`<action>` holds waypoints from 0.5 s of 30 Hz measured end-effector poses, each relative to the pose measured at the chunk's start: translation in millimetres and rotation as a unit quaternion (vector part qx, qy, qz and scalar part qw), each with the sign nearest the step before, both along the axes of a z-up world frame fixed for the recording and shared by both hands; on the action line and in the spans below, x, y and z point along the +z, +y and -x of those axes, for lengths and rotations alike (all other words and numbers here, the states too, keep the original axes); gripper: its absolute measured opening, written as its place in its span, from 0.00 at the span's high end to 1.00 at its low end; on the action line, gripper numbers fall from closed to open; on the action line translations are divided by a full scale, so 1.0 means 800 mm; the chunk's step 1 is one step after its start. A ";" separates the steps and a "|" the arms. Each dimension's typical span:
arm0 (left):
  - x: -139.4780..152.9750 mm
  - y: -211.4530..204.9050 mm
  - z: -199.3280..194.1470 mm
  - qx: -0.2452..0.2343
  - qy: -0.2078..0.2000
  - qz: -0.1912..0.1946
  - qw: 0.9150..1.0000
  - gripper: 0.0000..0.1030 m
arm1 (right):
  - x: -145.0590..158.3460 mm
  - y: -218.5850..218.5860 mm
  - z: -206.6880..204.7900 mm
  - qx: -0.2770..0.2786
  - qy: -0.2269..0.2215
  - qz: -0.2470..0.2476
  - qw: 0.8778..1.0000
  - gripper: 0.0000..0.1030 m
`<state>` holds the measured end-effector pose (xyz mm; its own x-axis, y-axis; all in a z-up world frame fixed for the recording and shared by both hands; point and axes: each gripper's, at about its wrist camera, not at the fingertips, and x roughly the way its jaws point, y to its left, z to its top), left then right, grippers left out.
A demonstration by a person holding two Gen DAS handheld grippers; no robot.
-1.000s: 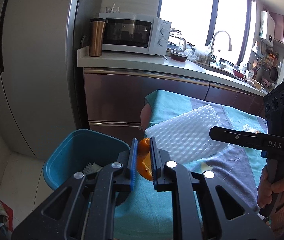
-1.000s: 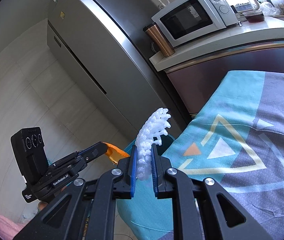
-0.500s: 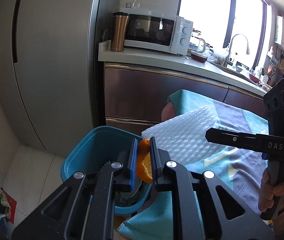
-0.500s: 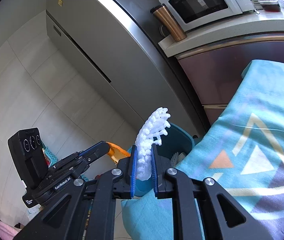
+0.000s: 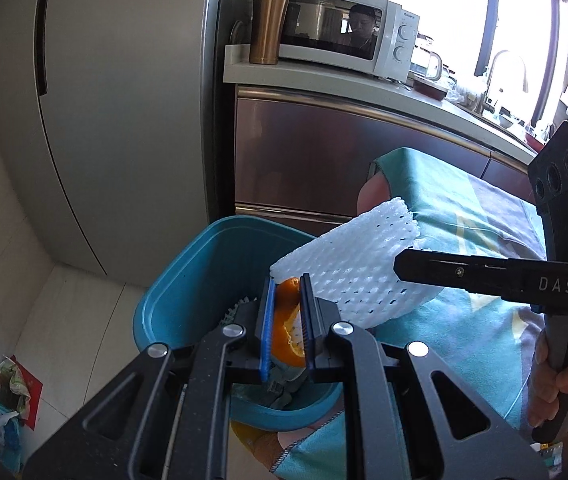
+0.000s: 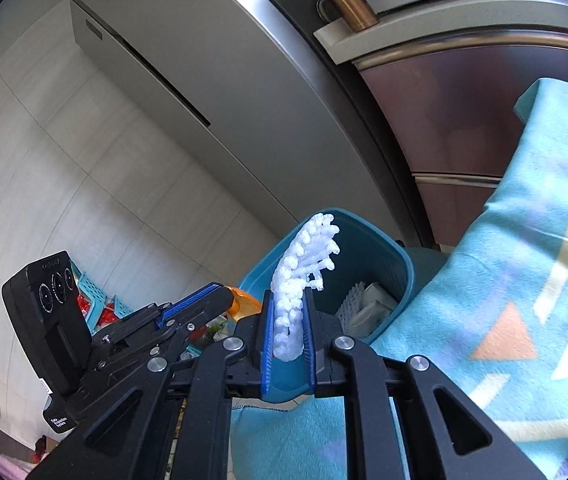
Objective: Collect trash
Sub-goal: 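Open both tools to drop the orange peel and foam net into the bin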
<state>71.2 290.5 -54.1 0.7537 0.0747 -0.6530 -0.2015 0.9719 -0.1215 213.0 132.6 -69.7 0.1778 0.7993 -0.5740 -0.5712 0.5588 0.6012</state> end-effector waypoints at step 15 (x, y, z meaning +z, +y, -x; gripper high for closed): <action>-0.057 0.011 -0.026 0.024 0.045 0.007 0.999 0.86 | -0.028 0.032 -0.021 0.005 0.035 0.037 0.999 0.77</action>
